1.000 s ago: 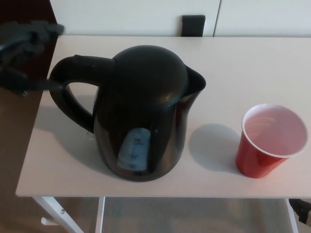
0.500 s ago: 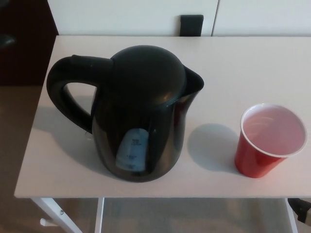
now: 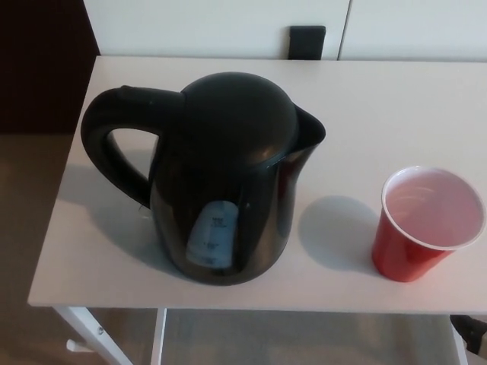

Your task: The robot walk towards a table in front and uses its left hand to pick up the pot from the base and pour water to the cup on the right hand side

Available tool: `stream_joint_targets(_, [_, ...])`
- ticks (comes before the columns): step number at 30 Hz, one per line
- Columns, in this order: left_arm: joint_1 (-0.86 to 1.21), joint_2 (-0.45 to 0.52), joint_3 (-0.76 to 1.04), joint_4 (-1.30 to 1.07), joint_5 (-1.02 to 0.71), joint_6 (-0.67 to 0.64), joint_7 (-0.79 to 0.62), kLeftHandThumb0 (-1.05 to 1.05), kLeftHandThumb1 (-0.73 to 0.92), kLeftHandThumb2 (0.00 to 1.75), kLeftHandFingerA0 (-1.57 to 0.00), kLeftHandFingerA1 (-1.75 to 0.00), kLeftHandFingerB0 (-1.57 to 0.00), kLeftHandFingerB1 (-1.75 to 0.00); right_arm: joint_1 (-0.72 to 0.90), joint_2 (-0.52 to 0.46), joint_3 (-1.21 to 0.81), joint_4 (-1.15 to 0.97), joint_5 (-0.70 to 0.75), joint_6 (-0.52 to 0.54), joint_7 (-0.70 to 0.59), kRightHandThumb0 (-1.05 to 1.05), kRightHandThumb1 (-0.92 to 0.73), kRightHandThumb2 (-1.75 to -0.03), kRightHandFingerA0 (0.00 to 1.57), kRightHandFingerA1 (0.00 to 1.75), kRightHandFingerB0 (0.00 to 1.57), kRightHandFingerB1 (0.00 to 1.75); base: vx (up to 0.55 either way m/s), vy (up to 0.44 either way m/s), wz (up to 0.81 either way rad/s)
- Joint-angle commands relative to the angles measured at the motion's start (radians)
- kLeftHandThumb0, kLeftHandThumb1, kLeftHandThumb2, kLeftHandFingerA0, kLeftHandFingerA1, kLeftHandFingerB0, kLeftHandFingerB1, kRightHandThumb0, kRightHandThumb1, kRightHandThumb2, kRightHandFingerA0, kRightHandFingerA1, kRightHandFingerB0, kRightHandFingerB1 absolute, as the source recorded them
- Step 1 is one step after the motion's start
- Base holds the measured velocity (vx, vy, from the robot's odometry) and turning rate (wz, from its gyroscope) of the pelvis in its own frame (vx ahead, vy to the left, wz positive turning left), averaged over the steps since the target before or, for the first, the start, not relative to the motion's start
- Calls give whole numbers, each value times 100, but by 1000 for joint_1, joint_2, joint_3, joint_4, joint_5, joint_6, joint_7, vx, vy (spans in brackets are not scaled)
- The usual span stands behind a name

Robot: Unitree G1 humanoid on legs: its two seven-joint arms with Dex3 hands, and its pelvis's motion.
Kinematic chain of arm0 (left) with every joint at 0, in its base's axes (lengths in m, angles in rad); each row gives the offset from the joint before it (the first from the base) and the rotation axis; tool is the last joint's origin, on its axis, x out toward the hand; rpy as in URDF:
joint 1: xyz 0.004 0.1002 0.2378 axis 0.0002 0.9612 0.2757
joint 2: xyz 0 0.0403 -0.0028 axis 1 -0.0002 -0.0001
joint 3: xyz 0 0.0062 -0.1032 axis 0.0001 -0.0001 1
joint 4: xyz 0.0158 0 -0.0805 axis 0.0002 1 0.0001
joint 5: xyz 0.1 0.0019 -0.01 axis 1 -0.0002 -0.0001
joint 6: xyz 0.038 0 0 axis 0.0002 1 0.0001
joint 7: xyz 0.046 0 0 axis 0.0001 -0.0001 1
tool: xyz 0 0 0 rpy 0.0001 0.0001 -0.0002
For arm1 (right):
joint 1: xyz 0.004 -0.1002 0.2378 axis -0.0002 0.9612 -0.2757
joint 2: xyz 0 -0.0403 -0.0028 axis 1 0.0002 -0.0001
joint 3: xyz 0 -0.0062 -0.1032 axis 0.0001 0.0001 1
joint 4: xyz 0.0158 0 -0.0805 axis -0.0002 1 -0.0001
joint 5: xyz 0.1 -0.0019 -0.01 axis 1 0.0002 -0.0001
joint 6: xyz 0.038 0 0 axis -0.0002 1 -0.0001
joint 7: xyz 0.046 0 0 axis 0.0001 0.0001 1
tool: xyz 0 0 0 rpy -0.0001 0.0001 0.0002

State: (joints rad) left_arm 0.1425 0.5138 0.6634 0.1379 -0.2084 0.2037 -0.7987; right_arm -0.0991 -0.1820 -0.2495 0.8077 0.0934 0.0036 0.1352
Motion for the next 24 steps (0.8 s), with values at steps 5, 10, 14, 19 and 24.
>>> stream_joint_targets(5, [23,-94,-30,627,102,-165,343,-80,78,106,-3,-30,-2,-15,100,-28,-36,65,33,-67,33,-37,-49,-67,40,47,34,43,0,0,5])
stream_joint_targets(10, [-52,-62,-128,774,163,-204,400,-80,77,106,-6,-26,-5,-20,103,-35,-43,92,50,-67,81,-44,-61,-58,34,36,29,33,0,0,0])
stream_joint_targets(14, [-76,-62,-173,869,173,-245,433,-78,81,109,-1,-19,-1,-21,110,-38,-54,110,54,-78,87,-46,-65,-60,32,36,27,32,0,0,0])
stream_joint_targets(19, [-71,-63,-224,973,161,-322,428,-81,81,110,-3,-18,-3,-19,105,-54,-75,158,60,-103,100,-44,-64,-59,34,37,28,33,0,0,0])
stream_joint_targets(24, [-25,-53,-291,989,179,-420,391,-80,79,81,-10,-29,-9,-27,108,-58,-80,157,61,-100,106,-42,-65,-59,33,36,27,33,0,0,0])
